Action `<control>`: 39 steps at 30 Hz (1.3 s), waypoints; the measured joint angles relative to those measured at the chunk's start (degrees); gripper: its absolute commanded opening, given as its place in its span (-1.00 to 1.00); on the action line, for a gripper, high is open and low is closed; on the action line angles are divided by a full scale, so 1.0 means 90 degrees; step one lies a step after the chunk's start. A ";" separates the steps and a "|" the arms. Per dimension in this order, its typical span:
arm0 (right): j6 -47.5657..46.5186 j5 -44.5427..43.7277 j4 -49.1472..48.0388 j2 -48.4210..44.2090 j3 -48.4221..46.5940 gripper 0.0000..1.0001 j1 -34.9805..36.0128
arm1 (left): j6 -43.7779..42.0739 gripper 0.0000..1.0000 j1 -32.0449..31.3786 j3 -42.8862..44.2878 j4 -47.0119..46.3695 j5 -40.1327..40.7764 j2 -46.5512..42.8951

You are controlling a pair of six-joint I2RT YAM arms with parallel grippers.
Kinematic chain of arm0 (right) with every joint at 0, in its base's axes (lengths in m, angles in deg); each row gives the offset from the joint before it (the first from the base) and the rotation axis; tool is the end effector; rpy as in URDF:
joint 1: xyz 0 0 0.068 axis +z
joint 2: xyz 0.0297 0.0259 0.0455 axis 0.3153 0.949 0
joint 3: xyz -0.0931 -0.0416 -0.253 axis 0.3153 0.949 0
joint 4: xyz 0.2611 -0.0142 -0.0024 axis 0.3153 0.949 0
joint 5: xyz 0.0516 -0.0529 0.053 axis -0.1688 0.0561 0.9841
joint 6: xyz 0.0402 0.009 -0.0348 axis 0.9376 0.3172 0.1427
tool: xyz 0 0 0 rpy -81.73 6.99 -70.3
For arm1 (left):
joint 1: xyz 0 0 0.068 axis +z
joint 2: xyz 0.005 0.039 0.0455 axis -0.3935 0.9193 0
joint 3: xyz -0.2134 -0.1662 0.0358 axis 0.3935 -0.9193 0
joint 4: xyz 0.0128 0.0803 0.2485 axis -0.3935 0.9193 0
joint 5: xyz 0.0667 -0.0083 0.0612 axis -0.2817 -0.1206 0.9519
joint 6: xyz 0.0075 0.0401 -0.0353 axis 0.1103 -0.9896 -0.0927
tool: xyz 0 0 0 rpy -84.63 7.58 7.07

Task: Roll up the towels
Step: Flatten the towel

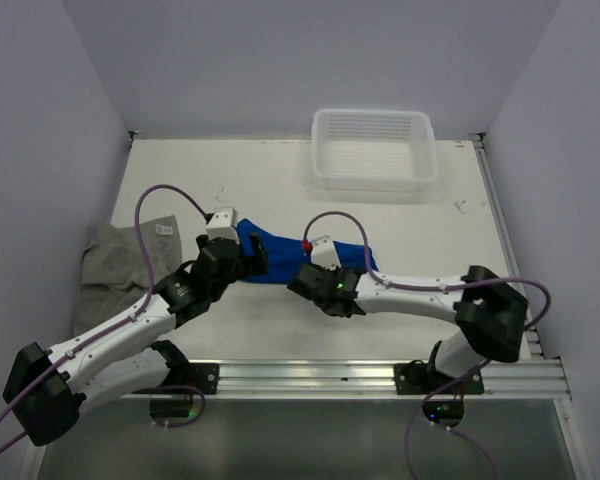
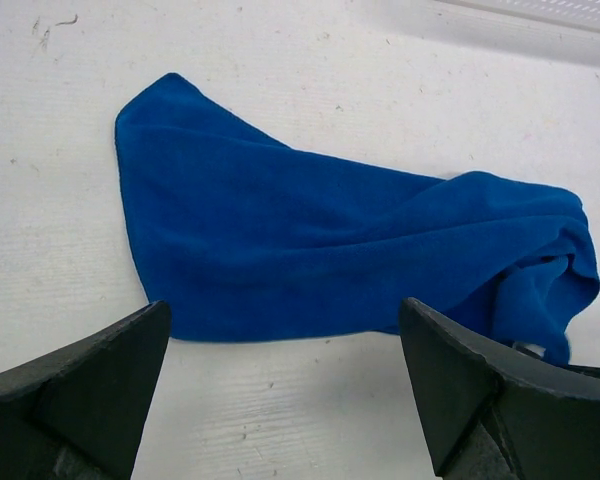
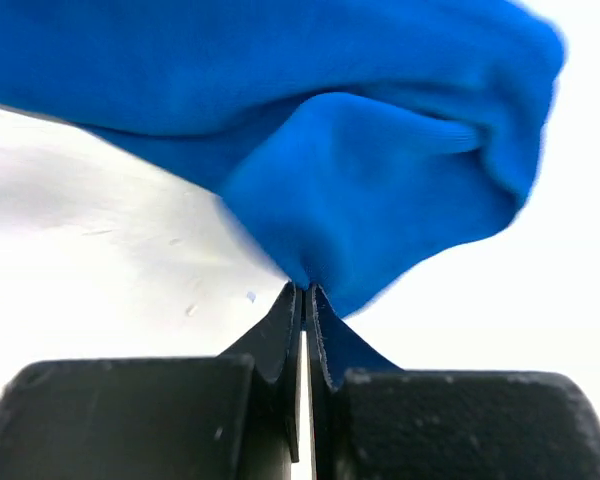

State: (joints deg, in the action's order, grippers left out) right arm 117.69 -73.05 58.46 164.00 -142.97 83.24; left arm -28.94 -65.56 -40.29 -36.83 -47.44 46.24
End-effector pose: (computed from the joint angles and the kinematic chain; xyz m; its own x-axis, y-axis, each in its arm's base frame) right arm 0.1438 0.2568 0.1887 -0.7188 -0.2912 -0.6313 -0.2228 0.9566 -0.1876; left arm 0.1621 -0.1276 0.2428 -0.5195 -0.2542 -0.8158 0.0478 0.9446 -0.3247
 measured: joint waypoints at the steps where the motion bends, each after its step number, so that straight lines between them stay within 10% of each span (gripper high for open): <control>1: -0.0002 -0.0007 0.0056 -0.0248 0.0015 -1.00 0.0000 | 0.0000 0.99 0.0000 0.0000 0.0000 0.0000 -0.0005; 11: -0.0410 0.0250 0.0729 -0.3886 -0.0522 -1.00 -0.1581 | -0.0029 0.99 0.0002 0.0000 -0.0010 -0.0141 -0.0019; 25: -0.1035 0.0500 0.1732 -0.3441 -0.2482 -1.00 -0.2397 | -0.0328 0.83 0.0002 -0.0617 -0.0427 -0.1552 0.0170; 39: -0.1134 0.0294 0.2375 -0.4056 -0.1872 -1.00 -0.3179 | -0.0500 0.64 0.0002 -0.0539 -0.0845 -0.1433 0.1865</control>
State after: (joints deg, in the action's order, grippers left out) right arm 107.49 -70.41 79.84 127.50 -159.82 54.63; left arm -33.45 -65.54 -45.14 -44.43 -60.34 63.02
